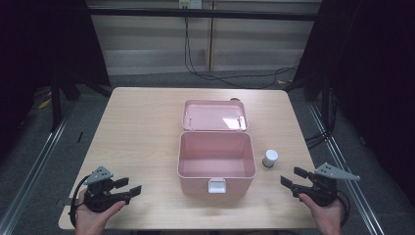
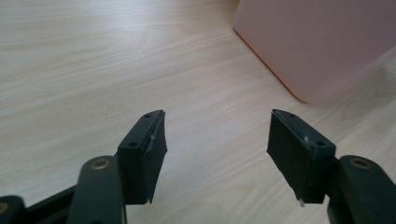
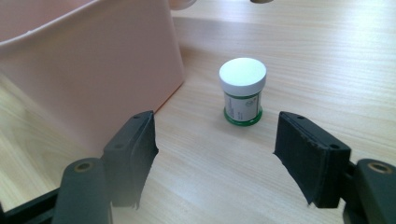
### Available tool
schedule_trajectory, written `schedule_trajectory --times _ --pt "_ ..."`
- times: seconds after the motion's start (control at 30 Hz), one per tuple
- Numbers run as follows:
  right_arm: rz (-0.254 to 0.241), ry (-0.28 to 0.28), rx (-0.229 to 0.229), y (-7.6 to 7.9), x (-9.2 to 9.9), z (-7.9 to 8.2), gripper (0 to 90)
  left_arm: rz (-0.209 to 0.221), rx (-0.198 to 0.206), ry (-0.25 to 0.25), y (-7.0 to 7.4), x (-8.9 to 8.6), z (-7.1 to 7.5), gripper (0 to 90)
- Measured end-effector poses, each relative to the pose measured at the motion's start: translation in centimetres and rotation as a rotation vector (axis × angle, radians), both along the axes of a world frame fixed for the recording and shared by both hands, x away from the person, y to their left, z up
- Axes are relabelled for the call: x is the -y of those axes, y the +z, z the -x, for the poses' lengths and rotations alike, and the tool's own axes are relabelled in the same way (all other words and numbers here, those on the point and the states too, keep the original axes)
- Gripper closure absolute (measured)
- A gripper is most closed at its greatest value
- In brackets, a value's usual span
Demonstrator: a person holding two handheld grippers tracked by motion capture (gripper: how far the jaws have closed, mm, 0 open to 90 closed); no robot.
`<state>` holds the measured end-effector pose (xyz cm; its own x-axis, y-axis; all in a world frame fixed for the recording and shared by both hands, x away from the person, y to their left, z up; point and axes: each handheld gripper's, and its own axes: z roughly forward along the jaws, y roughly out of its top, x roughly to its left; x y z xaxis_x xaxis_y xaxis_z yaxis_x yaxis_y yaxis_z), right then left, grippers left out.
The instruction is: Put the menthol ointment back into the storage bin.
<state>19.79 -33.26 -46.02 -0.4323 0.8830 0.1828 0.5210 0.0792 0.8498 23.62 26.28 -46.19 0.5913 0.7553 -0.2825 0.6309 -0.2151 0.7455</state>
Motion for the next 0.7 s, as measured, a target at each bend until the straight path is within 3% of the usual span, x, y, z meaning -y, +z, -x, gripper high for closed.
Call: schedule_trajectory --times 0.2,0.37,0.57,0.7 --pt "0.001 0.029 -0.029 0.0 0.1 0.0 29.9 0.037 -0.001 0.001 0.1 -0.4 0.0 41.0" --pt "0.013 0.033 -0.051 0.4 1.0 0.4 29.9 -0.005 -0.011 0.024 0.0 -0.3 -0.1 31.7" --pt "0.039 0.048 -0.088 1.0 1.1 -0.1 30.0 -0.027 -0.015 0.032 -0.1 -0.4 -0.4 31.5" --pt "0.033 0.061 -0.085 1.3 0.9 -0.5 32.8 -0.031 -0.015 0.030 -0.1 -0.5 -0.4 31.4"
